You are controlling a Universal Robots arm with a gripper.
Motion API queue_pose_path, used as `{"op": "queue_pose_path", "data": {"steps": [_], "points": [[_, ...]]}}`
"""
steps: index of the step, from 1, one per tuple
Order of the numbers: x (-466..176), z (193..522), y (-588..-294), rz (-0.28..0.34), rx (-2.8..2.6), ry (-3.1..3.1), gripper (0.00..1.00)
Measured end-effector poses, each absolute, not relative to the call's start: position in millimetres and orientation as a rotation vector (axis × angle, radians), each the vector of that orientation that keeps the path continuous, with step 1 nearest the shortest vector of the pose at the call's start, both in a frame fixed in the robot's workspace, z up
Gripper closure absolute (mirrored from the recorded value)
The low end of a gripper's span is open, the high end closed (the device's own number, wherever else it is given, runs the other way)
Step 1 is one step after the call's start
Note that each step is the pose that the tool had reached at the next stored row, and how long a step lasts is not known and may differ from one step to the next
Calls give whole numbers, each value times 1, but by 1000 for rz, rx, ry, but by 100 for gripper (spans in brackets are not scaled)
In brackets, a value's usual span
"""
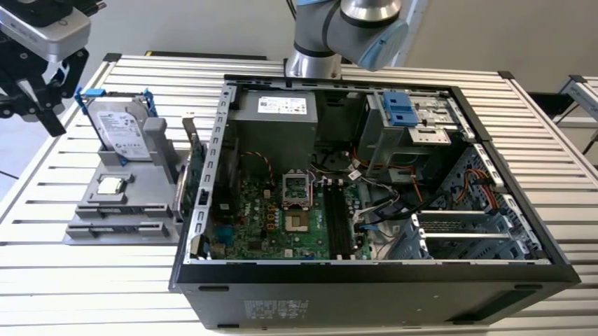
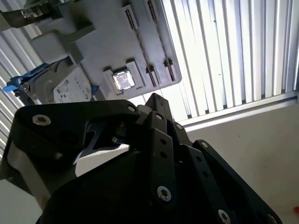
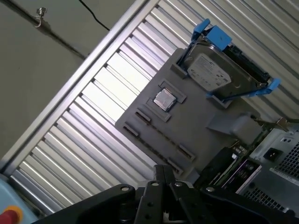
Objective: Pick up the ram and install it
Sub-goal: 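Pick up the ram and move it above insertion slot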
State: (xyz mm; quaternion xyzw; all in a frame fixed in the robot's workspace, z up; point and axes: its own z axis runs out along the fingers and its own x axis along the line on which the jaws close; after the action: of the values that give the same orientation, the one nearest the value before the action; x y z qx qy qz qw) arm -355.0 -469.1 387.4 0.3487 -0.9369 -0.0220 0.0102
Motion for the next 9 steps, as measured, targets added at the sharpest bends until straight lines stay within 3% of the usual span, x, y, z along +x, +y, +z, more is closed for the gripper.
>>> {"op": "queue_pose_path", "data": {"steps": [9], "points": [[-355, 387, -469, -68, 1169, -2892, 100]]}}
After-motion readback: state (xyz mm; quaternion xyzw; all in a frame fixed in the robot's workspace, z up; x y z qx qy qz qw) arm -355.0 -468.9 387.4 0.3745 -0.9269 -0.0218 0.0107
